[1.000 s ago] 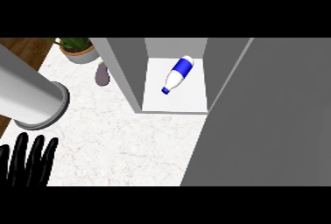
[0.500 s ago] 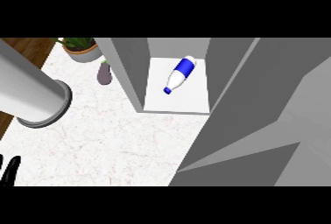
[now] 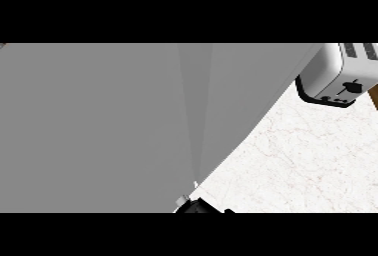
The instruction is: Pick up the bottled water, place it into the cabinet and close the cabinet
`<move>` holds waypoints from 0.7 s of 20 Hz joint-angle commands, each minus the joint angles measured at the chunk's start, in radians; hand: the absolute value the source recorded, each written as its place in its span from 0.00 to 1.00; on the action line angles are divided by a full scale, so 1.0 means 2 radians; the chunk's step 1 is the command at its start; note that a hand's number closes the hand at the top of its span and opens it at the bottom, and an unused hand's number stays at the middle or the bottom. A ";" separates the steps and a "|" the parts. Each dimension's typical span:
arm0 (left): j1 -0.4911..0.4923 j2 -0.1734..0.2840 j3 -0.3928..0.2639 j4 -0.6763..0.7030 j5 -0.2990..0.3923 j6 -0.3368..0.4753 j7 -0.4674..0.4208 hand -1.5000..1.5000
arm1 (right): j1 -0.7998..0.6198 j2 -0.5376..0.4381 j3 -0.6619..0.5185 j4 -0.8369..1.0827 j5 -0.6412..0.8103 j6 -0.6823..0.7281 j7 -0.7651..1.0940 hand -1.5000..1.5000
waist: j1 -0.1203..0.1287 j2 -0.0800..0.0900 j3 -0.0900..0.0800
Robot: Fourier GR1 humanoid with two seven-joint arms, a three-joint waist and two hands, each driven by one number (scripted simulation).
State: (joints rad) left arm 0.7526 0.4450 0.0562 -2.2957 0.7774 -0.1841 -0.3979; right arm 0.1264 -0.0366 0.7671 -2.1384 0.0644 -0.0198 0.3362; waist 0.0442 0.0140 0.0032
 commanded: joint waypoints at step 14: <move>0.079 -0.006 0.147 0.019 0.129 -0.145 0.015 0.00 | -0.320 0.018 -0.199 0.188 -0.238 -0.039 0.027 1.00 | -0.007 -0.006 -0.001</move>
State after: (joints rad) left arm 0.8741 0.4281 0.2866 -2.2404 0.9644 -0.4256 -0.3853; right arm -0.4307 -0.0019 0.4911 -1.8534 -0.3092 -0.1391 0.4122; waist 0.0324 0.0015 -0.0005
